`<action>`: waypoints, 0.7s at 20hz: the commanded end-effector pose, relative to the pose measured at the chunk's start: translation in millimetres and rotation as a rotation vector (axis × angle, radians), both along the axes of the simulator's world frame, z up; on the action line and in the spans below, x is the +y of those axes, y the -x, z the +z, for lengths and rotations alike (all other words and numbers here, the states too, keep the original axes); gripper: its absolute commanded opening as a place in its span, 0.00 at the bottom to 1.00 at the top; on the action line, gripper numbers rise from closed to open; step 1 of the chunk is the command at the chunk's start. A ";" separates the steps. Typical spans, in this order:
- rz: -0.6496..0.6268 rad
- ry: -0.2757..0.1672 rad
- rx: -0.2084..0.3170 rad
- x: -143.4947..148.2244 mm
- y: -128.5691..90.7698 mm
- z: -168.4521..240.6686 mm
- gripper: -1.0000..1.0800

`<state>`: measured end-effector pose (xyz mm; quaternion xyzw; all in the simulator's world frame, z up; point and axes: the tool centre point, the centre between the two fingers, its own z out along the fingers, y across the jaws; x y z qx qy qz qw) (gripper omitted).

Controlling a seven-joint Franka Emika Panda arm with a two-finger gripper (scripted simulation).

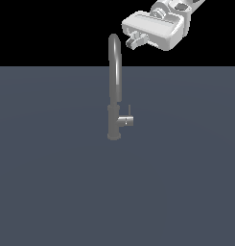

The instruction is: Turn on the faucet by rotating a designated handle.

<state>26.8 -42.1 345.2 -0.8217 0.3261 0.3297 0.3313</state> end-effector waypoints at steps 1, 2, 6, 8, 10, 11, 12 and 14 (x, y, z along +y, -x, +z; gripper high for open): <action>-0.038 -0.043 0.044 -3.3 -10.1 -15.5 0.00; -0.054 -0.060 0.062 -4.5 -13.9 -22.0 0.00; -0.119 -0.131 0.138 -9.1 -28.4 -50.0 0.00; -0.154 -0.169 0.178 -11.0 -35.2 -65.3 0.00; -0.190 -0.208 0.220 -12.6 -41.5 -81.7 0.00; -0.209 -0.228 0.242 -13.3 -44.4 -90.2 0.00; -0.228 -0.248 0.263 -13.8 -47.2 -99.0 0.00; -0.266 -0.288 0.306 -14.4 -52.2 -116.2 0.00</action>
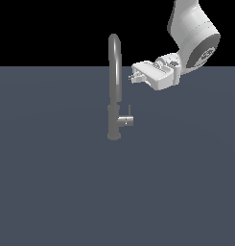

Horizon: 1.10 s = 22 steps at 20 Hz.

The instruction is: Turn on the faucet by rotating a designated handle.

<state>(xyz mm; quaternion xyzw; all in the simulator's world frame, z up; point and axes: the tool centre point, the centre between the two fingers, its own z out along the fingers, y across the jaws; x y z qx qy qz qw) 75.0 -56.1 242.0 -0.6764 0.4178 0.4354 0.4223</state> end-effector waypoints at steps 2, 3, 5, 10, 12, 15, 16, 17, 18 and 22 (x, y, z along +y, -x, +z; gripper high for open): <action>-0.064 -0.069 0.074 -0.4 -7.9 -29.7 0.00; -0.081 -0.087 0.093 -0.2 -9.6 -37.7 0.00; -0.113 -0.120 0.130 0.6 -12.3 -53.0 0.00; -0.179 -0.189 0.206 4.3 -16.0 -84.8 0.00; -0.199 -0.209 0.228 6.0 -16.6 -94.3 0.00; -0.218 -0.229 0.251 7.9 -17.1 -103.9 0.00; -0.222 -0.233 0.255 8.4 -17.2 -105.9 0.00; -0.225 -0.236 0.258 8.7 -17.2 -107.2 0.00; -0.226 -0.237 0.260 9.0 -17.2 -107.8 0.00; -0.221 -0.232 0.253 8.9 -17.0 -105.3 0.00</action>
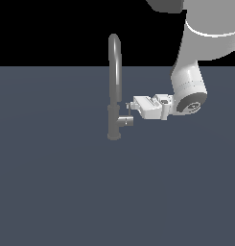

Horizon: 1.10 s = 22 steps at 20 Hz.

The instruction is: Turn on the faucet by rotating a designated handle.

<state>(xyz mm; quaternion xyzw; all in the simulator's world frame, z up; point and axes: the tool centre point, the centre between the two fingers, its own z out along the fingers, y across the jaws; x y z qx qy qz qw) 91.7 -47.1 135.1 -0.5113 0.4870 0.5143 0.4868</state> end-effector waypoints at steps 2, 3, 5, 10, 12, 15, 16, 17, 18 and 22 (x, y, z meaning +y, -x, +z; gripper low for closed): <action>0.002 0.003 -0.004 -0.1 -0.3 1.9 0.00; 0.002 0.003 -0.004 -0.1 -0.3 1.9 0.00; 0.002 0.003 -0.004 0.2 -0.3 2.0 0.00; 0.002 0.003 -0.004 -0.4 9.1 5.8 0.00; 0.002 0.003 -0.004 -0.6 13.1 7.4 0.00; 0.002 0.003 -0.004 -1.0 19.2 9.9 0.00; 0.002 0.003 -0.004 -1.1 21.3 10.8 0.00; 0.002 0.003 -0.004 -1.2 23.4 11.6 0.00; 0.002 0.003 -0.004 -1.4 25.6 12.5 0.00; 0.000 0.004 -0.004 -1.8 27.9 10.3 0.00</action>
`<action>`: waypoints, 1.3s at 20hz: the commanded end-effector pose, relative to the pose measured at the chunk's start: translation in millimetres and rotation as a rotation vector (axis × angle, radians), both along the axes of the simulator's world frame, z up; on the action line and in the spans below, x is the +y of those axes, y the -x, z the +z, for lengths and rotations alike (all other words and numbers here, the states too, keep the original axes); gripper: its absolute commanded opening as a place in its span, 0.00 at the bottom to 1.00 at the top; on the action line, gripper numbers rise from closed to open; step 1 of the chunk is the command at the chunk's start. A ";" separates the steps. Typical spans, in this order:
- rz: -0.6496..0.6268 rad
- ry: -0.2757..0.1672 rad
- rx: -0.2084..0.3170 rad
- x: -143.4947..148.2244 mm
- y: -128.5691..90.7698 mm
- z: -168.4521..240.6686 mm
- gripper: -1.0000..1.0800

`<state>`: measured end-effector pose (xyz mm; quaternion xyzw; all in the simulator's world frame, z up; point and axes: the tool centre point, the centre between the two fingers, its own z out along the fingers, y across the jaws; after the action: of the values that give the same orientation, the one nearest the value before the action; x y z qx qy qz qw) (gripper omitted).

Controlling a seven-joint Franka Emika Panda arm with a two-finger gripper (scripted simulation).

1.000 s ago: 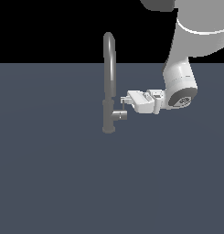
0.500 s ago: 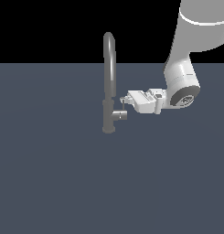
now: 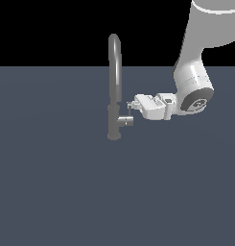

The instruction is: Turn on the faucet by rotating a designated handle.

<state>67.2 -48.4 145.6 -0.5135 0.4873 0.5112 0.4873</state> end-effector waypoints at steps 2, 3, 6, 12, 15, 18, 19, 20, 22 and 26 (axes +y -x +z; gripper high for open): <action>0.002 -0.001 0.002 -0.7 8.4 -0.1 0.00; 0.002 -0.001 0.002 -0.7 11.0 -0.1 0.00; 0.003 -0.002 0.002 -1.2 18.8 -0.1 0.00; 0.004 -0.002 0.001 -2.0 35.4 0.1 0.00; 0.001 0.001 -0.008 -1.7 32.3 1.2 0.00; 0.002 0.000 -0.005 -2.3 43.0 -5.4 0.00; 0.002 -0.001 -0.004 -2.5 46.6 -7.6 0.00; 0.002 -0.001 -0.003 -2.7 50.3 -9.9 0.00; 0.003 -0.002 -0.001 -3.2 57.8 -14.5 0.00; 0.003 0.000 -0.015 -2.9 56.6 -13.1 0.00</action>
<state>13.9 -50.9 138.1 -0.5196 0.4816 0.5065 0.4915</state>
